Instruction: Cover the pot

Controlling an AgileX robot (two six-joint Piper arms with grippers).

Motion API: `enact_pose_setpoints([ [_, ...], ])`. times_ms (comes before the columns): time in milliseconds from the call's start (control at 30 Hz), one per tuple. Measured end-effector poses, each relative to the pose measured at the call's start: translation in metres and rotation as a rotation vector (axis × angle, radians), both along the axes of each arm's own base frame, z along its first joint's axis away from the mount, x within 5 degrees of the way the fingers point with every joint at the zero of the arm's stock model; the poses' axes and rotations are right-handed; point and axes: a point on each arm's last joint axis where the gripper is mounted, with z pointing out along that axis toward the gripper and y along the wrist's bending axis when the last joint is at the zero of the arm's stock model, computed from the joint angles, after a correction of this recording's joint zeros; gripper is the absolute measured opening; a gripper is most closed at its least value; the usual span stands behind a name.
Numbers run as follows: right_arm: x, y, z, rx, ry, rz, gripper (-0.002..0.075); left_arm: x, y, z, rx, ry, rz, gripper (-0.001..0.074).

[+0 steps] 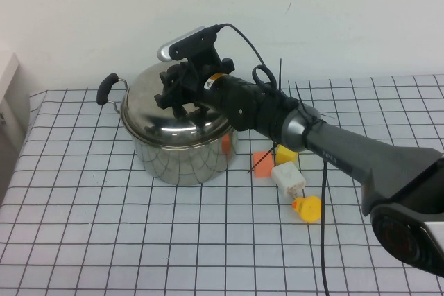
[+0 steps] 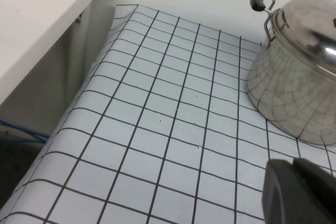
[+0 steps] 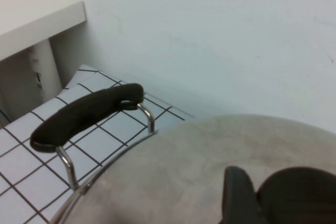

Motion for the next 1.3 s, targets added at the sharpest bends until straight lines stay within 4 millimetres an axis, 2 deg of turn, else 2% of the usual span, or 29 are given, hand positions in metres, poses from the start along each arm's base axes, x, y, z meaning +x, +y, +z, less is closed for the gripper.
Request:
enact_pose_setpoints([
  [267, 0.0, 0.0, 0.0, 0.026, 0.019, -0.009, 0.0344, 0.0, 0.0, 0.0, 0.0, 0.0, 0.0, -0.0003],
  [500, -0.001, 0.001, 0.001, -0.001, 0.019, 0.008, 0.0435, 0.0, 0.0, 0.0, 0.0, 0.0, 0.0, -0.0003],
  [667, -0.006, 0.0, 0.02, -0.074, 0.01, 0.065, 0.0443, 0.0, 0.0, 0.0, -0.004, 0.0, 0.001, -0.0003],
  [767, -0.014, -0.003, 0.049, -0.104, 0.032, 0.112, 0.0421, 0.0, 0.0, 0.0, -0.004, 0.0, 0.001, -0.0003],
  [1000, -0.058, -0.023, 0.177, -0.072, 0.023, 0.221, 0.0274, 0.0, 0.0, 0.0, -0.004, 0.0, 0.001, -0.0003],
  [1133, -0.086, -0.041, 0.235, -0.045, -0.043, 0.237, 0.0206, 0.0, 0.0, 0.0, -0.004, 0.0, 0.001, -0.0003],
  [1200, -0.098, -0.05, 0.252, -0.037, -0.058, 0.239, 0.0169, 0.0, 0.0, 0.0, -0.004, 0.0, 0.001, -0.0003],
  [1300, -0.115, -0.062, 0.263, -0.044, -0.051, 0.24, 0.0104, 0.0, 0.0, 0.0, -0.004, 0.0, 0.001, -0.0003],
])
